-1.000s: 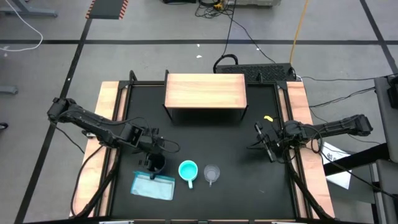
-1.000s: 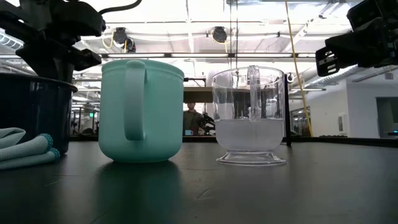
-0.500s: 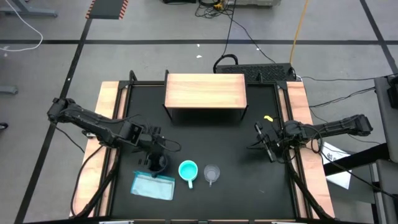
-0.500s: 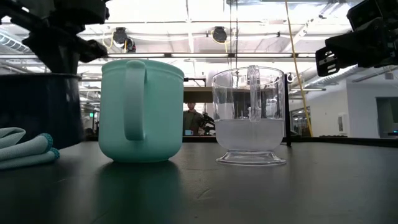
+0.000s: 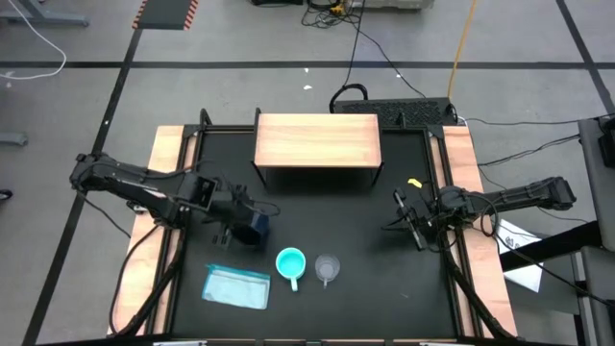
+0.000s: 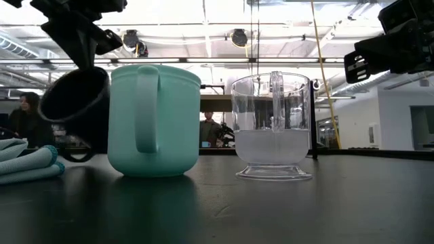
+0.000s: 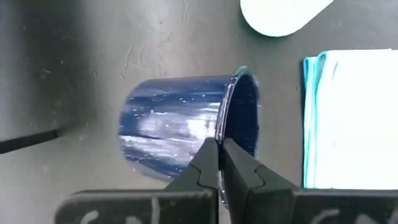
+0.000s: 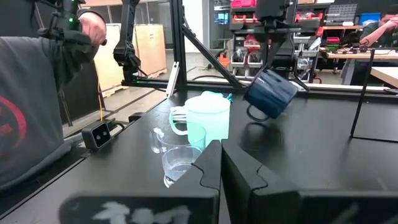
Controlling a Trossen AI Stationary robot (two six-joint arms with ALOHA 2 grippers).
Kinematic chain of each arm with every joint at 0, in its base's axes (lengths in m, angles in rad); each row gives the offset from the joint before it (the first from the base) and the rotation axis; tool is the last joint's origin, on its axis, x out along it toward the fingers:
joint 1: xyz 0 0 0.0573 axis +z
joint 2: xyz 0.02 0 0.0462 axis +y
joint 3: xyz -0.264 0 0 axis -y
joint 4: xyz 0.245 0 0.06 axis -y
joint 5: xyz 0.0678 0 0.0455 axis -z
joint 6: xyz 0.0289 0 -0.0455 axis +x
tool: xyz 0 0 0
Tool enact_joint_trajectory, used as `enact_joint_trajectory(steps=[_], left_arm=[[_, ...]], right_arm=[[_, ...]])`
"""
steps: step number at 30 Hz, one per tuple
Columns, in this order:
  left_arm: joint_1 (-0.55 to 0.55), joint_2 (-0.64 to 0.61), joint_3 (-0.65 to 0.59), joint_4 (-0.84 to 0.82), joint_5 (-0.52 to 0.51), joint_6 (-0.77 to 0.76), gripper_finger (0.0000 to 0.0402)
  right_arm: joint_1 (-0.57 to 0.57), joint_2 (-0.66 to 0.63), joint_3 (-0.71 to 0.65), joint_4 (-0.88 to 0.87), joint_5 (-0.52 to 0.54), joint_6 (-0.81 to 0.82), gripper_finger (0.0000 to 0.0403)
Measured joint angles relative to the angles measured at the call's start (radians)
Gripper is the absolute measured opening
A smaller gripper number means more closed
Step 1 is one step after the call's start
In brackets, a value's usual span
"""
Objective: Stack small to large cups/mugs on shelf
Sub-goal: Put the dark blue mug on the shelf
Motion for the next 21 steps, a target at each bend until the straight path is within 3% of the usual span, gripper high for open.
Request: enact_joint_trajectory(steps=[15,21], left_arm=[[0.039,-0.006,-0.067,0.065,0.05,-0.015,0.0003],[0.06,-0.005,-0.07,0.06,-0.001,0.005,0.0003]], right_arm=[[0.0,0.0,0.0,0.0,0.0,0.0,0.0],[0.0,0.0,0.0,0.0,0.0,0.0,0.0]])
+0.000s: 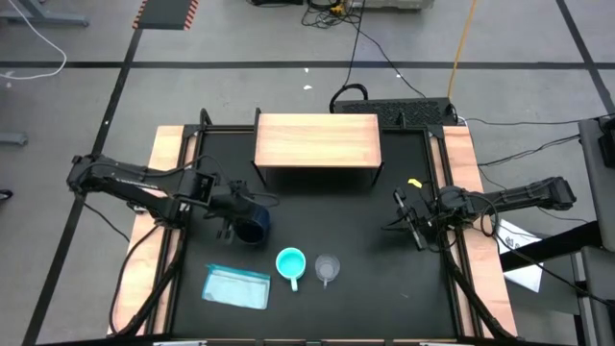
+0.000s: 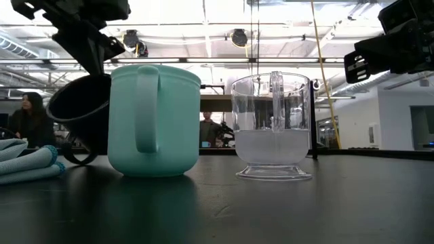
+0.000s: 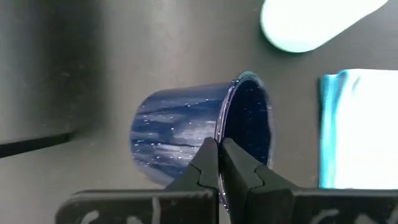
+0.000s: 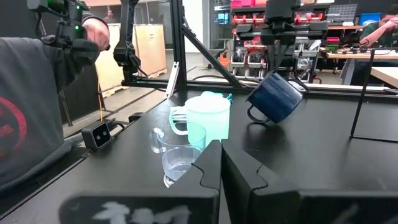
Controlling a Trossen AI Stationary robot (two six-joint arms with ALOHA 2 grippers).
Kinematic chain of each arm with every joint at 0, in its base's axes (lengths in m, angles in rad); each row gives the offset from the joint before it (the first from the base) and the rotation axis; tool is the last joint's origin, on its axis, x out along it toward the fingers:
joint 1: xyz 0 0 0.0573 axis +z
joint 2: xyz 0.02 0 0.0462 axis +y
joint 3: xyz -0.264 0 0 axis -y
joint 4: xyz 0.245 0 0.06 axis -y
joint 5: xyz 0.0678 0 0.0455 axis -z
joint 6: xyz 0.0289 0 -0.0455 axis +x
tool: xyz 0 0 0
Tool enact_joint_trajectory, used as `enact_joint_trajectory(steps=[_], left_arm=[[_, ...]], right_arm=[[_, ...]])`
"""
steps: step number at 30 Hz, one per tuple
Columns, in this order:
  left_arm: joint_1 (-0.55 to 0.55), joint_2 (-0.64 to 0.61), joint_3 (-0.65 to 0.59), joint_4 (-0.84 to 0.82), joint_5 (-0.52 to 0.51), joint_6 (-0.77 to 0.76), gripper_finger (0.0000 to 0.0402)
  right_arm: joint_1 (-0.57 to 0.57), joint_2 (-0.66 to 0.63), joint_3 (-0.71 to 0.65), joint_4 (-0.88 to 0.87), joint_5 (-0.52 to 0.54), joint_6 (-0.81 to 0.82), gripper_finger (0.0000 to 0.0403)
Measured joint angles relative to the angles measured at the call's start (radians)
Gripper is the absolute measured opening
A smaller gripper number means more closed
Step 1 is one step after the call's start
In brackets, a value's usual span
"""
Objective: Stack small to large cups/mugs on shelf
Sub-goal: Put the dark blue mug on the shelf
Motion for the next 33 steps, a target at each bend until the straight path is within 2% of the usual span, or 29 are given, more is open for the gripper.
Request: enact_joint_trajectory(steps=[9,13,23,33], left_arm=[[0.046,0.002,-0.005,-0.002,-0.032,0.03,0.0003],[0.052,0.003,-0.05,0.058,-0.041,0.053,0.0003],[0.073,0.005,-0.081,0.058,-0.056,0.061,0.0003],[0.073,0.061,-0.107,0.093,-0.09,0.087,0.0004]], right_arm=[[0.0,0.0,0.0,0.0,0.0,0.0,0.0],[0.0,0.0,0.0,0.0,0.0,0.0,0.0],[0.0,0.0,0.0,0.0,0.0,0.0,0.0],[0.0,0.0,0.0,0.0,0.0,0.0,0.0]])
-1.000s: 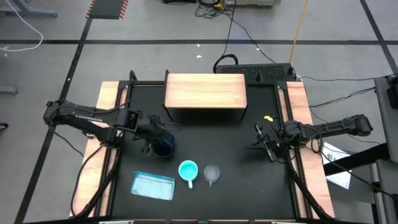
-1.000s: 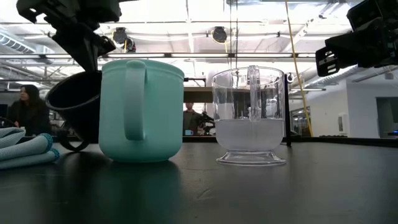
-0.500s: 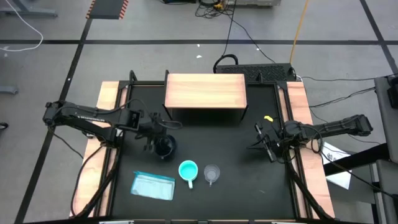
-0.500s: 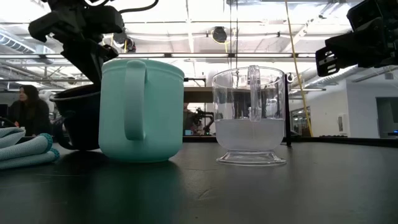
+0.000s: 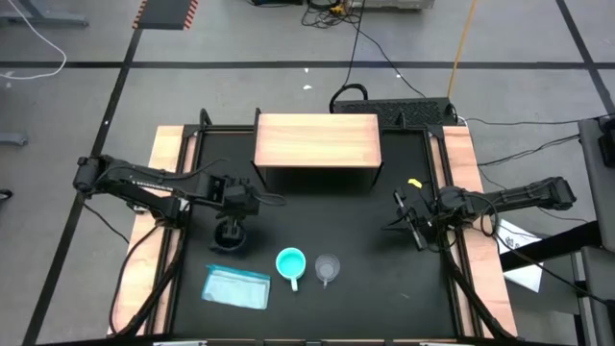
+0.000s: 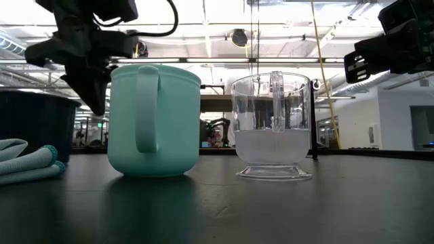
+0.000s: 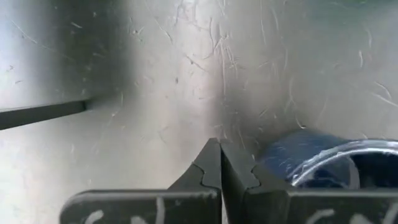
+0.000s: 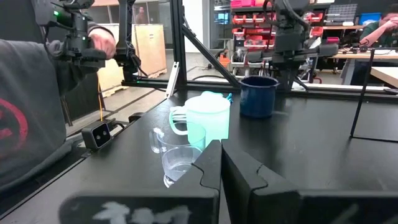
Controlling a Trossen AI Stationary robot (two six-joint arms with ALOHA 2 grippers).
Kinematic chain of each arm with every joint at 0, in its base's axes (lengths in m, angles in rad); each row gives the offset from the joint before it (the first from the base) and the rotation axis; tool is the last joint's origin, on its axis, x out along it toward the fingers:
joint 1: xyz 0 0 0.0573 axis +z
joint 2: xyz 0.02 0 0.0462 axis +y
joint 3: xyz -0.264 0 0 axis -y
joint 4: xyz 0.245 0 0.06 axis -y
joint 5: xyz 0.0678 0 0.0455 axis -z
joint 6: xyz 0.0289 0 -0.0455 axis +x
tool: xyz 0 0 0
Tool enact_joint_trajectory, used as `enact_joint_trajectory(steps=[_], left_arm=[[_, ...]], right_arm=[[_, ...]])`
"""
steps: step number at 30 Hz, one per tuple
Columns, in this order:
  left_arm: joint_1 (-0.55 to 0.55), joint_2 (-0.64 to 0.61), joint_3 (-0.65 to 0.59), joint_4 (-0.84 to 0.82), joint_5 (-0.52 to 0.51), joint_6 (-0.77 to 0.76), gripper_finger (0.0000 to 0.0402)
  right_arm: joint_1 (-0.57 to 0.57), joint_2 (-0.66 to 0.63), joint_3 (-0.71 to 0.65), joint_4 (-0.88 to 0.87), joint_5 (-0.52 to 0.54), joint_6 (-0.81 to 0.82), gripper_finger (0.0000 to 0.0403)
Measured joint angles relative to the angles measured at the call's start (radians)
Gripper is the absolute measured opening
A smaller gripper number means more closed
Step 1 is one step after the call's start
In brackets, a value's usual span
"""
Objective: Stack small to large cups/mugs on shelf
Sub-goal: Put the dark blue mug on the shelf
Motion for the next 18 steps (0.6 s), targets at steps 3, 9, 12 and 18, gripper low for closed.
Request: enact_joint_trajectory(steps=[3,9,12,18], left_arm=[[0.0,0.0,-0.023,0.016,0.0,0.0,0.0003],[-0.009,-0.001,-0.029,0.02,-0.004,-0.008,0.0003],[-0.013,-0.002,-0.029,0.022,-0.052,-0.003,0.0],[-0.012,-0.002,-0.002,-0.014,-0.137,0.013,0.0029]], right_arm=[[0.0,0.0,0.0,0.0,0.0,0.0,0.0],[0.0,0.0,0.0,0.0,0.0,0.007,0.0],[0.0,0.0,0.0,0.0,0.0,0.006,0.0],[0.0,0.0,0.0,0.001,0.0,0.005,0.0]])
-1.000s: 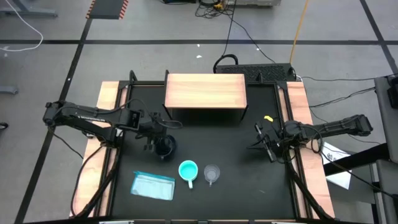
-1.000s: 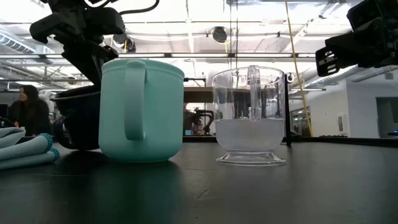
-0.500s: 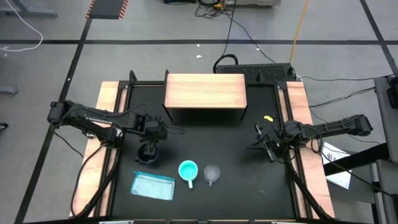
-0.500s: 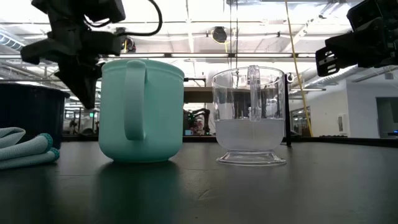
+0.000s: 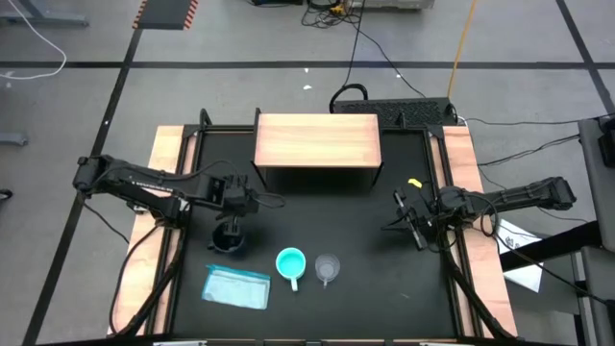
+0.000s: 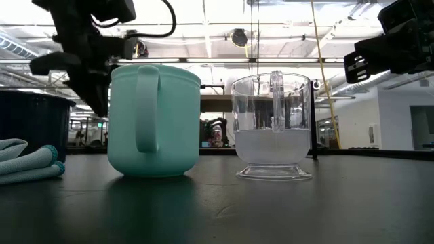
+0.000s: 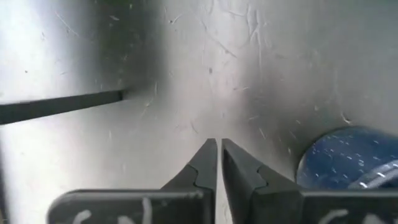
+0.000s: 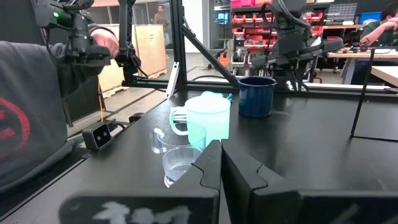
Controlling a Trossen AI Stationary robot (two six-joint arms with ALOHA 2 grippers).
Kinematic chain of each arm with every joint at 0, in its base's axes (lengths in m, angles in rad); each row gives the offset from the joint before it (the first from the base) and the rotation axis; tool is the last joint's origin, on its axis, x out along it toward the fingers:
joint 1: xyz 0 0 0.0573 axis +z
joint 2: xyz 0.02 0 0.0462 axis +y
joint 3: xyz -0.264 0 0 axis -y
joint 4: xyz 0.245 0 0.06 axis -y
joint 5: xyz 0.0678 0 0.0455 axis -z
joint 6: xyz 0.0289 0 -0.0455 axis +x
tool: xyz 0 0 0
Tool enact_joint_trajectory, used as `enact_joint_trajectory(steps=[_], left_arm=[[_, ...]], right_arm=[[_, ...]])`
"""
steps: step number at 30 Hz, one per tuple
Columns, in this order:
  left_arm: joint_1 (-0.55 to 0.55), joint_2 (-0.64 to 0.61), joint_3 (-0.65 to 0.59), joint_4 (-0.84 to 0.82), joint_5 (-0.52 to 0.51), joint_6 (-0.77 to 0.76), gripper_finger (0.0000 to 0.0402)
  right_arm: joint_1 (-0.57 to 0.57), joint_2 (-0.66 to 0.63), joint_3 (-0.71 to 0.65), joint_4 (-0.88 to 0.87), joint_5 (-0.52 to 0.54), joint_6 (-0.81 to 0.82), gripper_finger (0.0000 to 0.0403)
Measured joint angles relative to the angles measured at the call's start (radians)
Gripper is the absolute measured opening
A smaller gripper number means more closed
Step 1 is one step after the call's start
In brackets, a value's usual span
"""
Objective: Stack small to large cups/mugs on shelf
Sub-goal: Put the dark blue mug on the shelf
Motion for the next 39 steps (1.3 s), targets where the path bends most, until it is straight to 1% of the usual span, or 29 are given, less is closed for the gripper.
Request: enact_joint_trajectory(steps=[5,6,9,10,14,19,26,30,34,39], left_arm=[[0.0,0.0,0.108,-0.078,0.006,-0.006,0.0064],[0.0,0.0,0.135,-0.094,0.034,-0.022,0.0071],[0.001,-0.001,0.202,-0.145,0.165,-0.062,0.0093],[0.0,-0.001,0.217,-0.168,0.191,-0.074,0.0101],[0.001,-0.001,0.25,-0.274,0.205,-0.153,0.0135],[-0.001,-0.002,0.239,-0.374,0.207,-0.257,0.018],[-0.004,-0.001,0.189,-0.388,0.233,-0.31,0.0248],[-0.014,-0.001,0.163,-0.383,0.235,-0.314,0.0278],[-0.023,-0.001,0.125,-0.361,0.27,-0.323,0.0289],[-0.025,-0.001,0.079,-0.312,0.285,-0.32,0.0279]], right_arm=[[0.0,0.0,0.0,0.0,0.0,0.001,0.0],[0.0,0.0,0.0,0.0,0.0,0.002,0.0],[0.0,0.0,0.0,0.0,0.0,0.002,0.0],[0.0,0.0,0.0,0.0,0.0,0.002,0.0],[0.0,0.0,0.0,0.0,0.0,0.002,0.0],[0.0,0.0,0.0,0.0,0.0,0.002,0.0],[0.0,0.0,0.0,0.0,0.0,0.002,0.0],[0.0,0.0,0.0,0.0,0.0,0.002,0.0],[0.0,0.0,0.0,0.0,0.0,0.002,0.0],[0.0,0.0,0.0,0.0,0.0,0.002,0.0]])
